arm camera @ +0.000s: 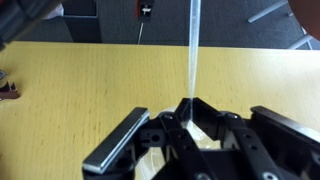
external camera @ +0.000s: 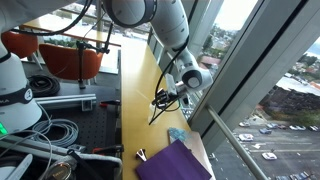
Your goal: Put the straw in the plastic cup
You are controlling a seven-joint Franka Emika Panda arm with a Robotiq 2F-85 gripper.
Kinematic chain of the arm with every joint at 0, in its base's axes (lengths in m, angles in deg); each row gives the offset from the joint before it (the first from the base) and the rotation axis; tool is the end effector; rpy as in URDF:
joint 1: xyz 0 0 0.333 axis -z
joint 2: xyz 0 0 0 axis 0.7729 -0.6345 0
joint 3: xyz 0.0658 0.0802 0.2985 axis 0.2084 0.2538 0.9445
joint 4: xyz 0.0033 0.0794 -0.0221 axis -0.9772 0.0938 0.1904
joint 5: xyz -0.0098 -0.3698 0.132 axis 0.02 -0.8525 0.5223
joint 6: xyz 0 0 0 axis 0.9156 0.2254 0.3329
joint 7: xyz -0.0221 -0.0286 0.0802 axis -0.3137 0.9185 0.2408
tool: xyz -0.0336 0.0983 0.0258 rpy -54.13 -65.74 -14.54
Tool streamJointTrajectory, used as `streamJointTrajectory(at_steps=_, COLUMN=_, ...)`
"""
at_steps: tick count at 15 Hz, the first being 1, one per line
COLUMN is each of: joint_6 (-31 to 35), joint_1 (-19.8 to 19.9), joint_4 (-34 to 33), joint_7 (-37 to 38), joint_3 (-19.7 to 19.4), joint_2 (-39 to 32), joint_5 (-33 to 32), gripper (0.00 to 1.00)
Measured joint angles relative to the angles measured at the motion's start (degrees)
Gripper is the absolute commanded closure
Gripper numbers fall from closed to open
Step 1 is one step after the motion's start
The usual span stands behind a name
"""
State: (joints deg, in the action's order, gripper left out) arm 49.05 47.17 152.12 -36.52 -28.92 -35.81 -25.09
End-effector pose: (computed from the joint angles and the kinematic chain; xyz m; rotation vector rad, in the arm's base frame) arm 0.6420 0.1200 0.1103 -2.7880 -0.0103 0.9407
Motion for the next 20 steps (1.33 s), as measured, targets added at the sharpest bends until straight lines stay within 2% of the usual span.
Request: streamJointTrajectory(at_steps=20, joint_6=0.0, joint_1=1.1, joint_4=0.7, joint_7=-0.1, joint_3=0.0, joint_2=0.3, joint_5=0.0, gripper=0.97)
